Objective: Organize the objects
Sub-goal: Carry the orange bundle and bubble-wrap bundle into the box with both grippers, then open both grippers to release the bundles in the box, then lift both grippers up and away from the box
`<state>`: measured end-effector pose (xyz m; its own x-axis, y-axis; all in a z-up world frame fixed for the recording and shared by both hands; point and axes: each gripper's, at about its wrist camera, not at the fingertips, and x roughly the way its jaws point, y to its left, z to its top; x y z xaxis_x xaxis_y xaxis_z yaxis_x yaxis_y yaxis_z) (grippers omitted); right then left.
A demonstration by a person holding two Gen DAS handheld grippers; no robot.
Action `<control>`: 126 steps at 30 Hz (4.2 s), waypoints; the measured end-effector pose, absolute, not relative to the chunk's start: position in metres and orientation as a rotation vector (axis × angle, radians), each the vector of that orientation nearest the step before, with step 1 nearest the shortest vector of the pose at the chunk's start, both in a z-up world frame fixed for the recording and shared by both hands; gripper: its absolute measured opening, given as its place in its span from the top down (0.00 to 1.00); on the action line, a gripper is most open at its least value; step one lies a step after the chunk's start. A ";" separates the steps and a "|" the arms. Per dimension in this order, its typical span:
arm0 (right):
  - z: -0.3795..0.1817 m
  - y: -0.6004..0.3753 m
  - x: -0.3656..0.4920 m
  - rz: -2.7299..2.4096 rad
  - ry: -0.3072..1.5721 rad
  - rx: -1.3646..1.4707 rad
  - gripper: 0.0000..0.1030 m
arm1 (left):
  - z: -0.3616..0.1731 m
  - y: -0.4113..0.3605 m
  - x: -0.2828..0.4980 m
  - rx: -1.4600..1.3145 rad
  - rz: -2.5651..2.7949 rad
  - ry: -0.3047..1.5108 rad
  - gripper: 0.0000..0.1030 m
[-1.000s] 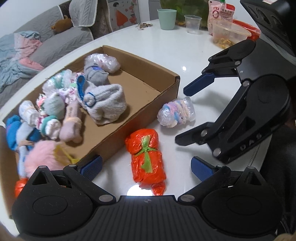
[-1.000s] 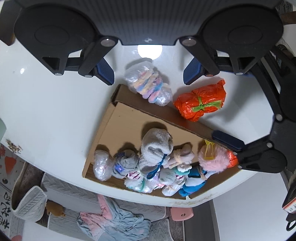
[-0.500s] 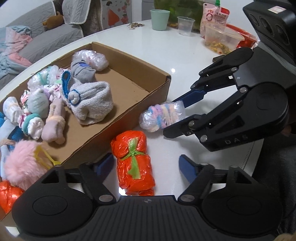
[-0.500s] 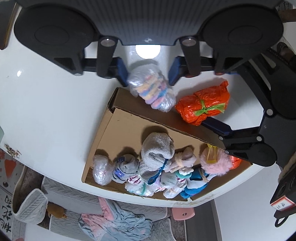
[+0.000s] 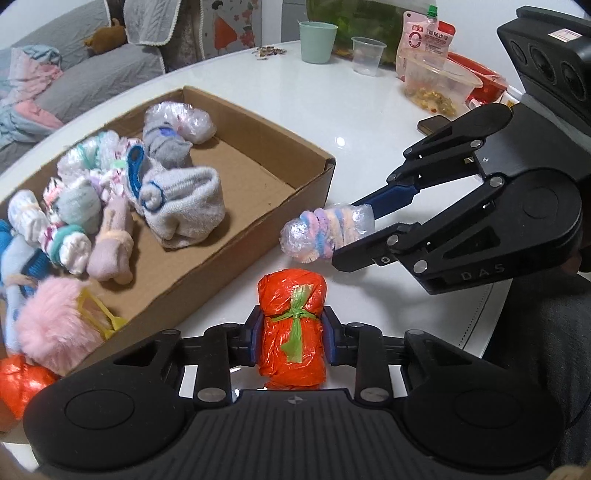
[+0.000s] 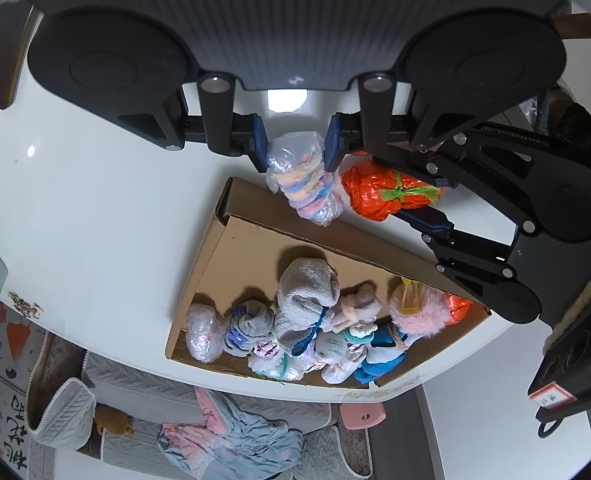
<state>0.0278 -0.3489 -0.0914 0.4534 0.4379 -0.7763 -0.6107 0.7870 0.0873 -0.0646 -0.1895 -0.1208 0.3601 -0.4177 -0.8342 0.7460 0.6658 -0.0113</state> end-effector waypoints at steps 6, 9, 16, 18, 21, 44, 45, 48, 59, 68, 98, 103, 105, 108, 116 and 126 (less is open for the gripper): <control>-0.077 -0.352 0.025 0.660 0.879 -0.234 0.72 | -0.100 -0.189 -0.066 0.412 -0.773 0.902 0.64; -0.065 -0.354 0.024 0.660 0.866 -0.247 0.72 | -0.084 -0.189 -0.062 0.397 -0.774 0.877 0.64; -0.025 -0.370 0.032 0.632 0.804 -0.252 0.72 | -0.051 -0.200 -0.038 0.352 -0.780 0.809 0.64; -0.013 -0.374 0.039 0.619 0.781 -0.256 0.72 | -0.040 -0.206 -0.027 0.327 -0.775 0.790 0.64; 0.001 -0.379 0.055 0.600 0.757 -0.237 0.72 | -0.028 -0.213 -0.011 0.295 -0.759 0.763 0.64; -0.018 -0.348 0.109 0.618 0.812 -0.276 0.72 | -0.103 -0.199 0.048 0.289 -0.593 0.927 0.63; -0.020 -0.344 0.110 0.626 0.819 -0.283 0.72 | -0.103 -0.197 0.049 0.284 -0.588 0.928 0.63; -0.027 -0.329 0.108 0.641 0.841 -0.297 0.72 | -0.101 -0.195 0.046 0.285 -0.577 0.925 0.63; -0.051 -0.310 0.113 0.622 0.939 -0.326 0.72 | -0.104 -0.196 0.038 0.301 -0.562 0.925 0.63; -0.059 -0.305 0.115 0.611 0.965 -0.341 0.72 | -0.106 -0.194 0.037 0.289 -0.567 0.929 0.61; -0.041 -0.308 0.108 0.565 0.967 -0.300 0.61 | -0.071 -0.177 0.020 0.233 -0.545 0.967 0.07; -0.029 -0.300 0.100 0.571 0.955 -0.305 0.54 | -0.055 -0.160 0.008 0.232 -0.504 0.939 0.01; -0.025 -0.294 0.097 0.574 0.951 -0.316 0.52 | -0.050 -0.152 0.004 0.220 -0.491 0.936 0.01; -0.017 -0.288 0.092 0.583 0.943 -0.329 0.50 | -0.043 -0.139 -0.003 0.217 -0.460 0.930 0.00; -0.006 -0.273 0.073 0.562 0.930 -0.245 0.31 | -0.010 -0.104 -0.008 0.184 -0.287 0.890 0.00; 0.020 -0.241 0.055 0.515 0.850 -0.174 0.25 | 0.022 -0.067 -0.005 0.145 -0.170 0.837 0.00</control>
